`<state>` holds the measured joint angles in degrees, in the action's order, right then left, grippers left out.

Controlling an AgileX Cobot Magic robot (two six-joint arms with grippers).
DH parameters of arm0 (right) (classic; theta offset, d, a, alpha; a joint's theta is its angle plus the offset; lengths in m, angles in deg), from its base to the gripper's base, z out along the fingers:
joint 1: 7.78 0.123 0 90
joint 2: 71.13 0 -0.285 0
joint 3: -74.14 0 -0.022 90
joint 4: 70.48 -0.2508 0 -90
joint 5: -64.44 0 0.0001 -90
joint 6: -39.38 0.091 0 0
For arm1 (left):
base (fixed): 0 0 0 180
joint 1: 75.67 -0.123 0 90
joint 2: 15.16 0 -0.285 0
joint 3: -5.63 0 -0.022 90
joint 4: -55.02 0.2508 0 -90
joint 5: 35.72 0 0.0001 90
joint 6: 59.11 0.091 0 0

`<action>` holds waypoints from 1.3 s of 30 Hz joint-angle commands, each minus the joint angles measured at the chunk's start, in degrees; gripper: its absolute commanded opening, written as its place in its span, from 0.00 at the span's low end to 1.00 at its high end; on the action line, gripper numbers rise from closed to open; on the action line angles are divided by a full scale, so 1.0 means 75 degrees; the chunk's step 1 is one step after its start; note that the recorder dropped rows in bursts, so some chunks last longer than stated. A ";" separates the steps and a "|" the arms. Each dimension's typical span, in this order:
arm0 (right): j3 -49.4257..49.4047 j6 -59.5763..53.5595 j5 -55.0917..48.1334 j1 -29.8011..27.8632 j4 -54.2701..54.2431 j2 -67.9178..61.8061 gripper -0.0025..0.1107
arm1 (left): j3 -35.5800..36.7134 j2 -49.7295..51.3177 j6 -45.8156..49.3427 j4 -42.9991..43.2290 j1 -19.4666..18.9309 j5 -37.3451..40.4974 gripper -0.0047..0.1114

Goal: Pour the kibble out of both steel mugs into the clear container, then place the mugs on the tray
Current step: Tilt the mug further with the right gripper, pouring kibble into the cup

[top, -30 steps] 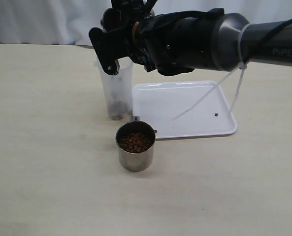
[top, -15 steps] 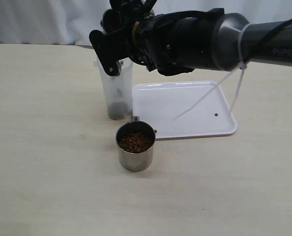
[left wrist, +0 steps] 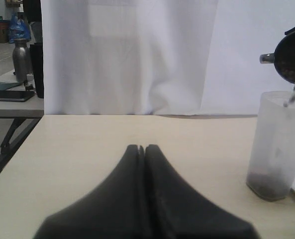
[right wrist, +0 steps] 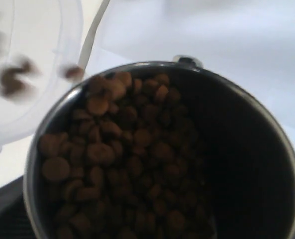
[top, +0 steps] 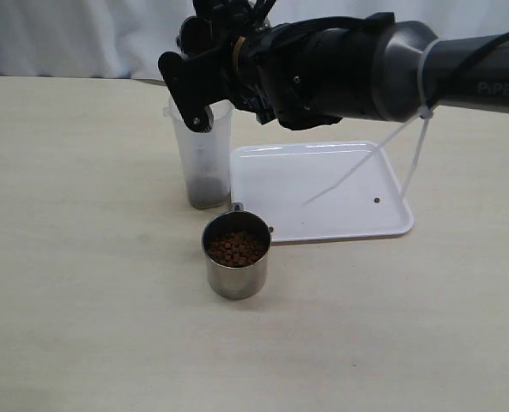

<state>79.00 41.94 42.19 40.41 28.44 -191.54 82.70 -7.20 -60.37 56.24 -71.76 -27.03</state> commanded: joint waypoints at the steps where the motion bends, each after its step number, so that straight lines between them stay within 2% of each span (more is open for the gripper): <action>1: 0.0165 -0.0075 -0.0017 -0.0043 0.0136 0.0052 0.07 | 0.0021 -0.0024 -0.0017 -0.0038 -0.0017 -0.0063 0.04; 19: 0.0515 -0.0265 -0.0069 -0.0052 0.0136 -0.0373 0.07 | 0.0021 -0.0024 -0.0017 -0.0038 -0.0017 -0.0063 0.04; 39: 0.0450 -0.0265 -0.1110 0.0321 0.0136 -0.0373 0.07 | 0.0021 -0.0024 -0.0017 -0.0038 -0.0017 -0.0063 0.04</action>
<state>82.32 40.16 35.84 42.31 28.65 -194.80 82.70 -7.20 -60.37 56.24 -71.76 -27.03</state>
